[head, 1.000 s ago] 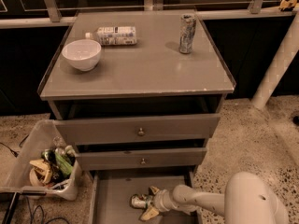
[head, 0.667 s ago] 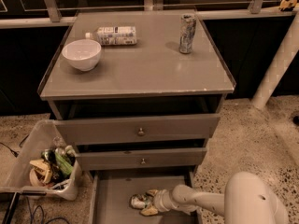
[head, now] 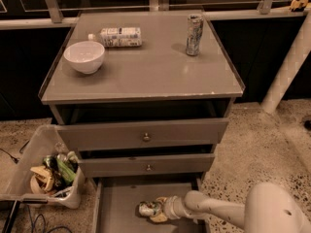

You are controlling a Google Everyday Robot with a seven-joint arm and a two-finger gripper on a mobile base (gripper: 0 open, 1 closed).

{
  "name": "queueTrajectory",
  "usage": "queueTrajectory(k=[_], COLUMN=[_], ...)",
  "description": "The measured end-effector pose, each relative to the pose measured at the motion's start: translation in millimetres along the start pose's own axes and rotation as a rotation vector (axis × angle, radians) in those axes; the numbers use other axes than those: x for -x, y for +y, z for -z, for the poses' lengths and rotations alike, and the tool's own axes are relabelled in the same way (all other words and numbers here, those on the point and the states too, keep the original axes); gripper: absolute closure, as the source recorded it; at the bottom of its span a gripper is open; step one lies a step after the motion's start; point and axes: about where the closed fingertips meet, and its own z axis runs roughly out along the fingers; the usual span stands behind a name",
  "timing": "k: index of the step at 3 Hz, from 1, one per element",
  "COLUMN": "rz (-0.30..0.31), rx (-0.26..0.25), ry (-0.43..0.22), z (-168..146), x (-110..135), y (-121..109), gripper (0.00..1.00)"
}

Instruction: Pick 7up can from bottom drawer and place on counter

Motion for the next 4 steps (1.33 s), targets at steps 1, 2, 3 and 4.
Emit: queueTrajectory(k=[1,2,3,4], rz=[0.034,0.092,0.138,0.152], rx=[0.022,0.015,-0.024,-0.072], ry=[-0.040,-0.063,-0.042,-0.001], z=[53,118,184,239], x=[22,50,79,113], y=[4,8,14,27], gripper=[1.00,1.00,1.00,1.00])
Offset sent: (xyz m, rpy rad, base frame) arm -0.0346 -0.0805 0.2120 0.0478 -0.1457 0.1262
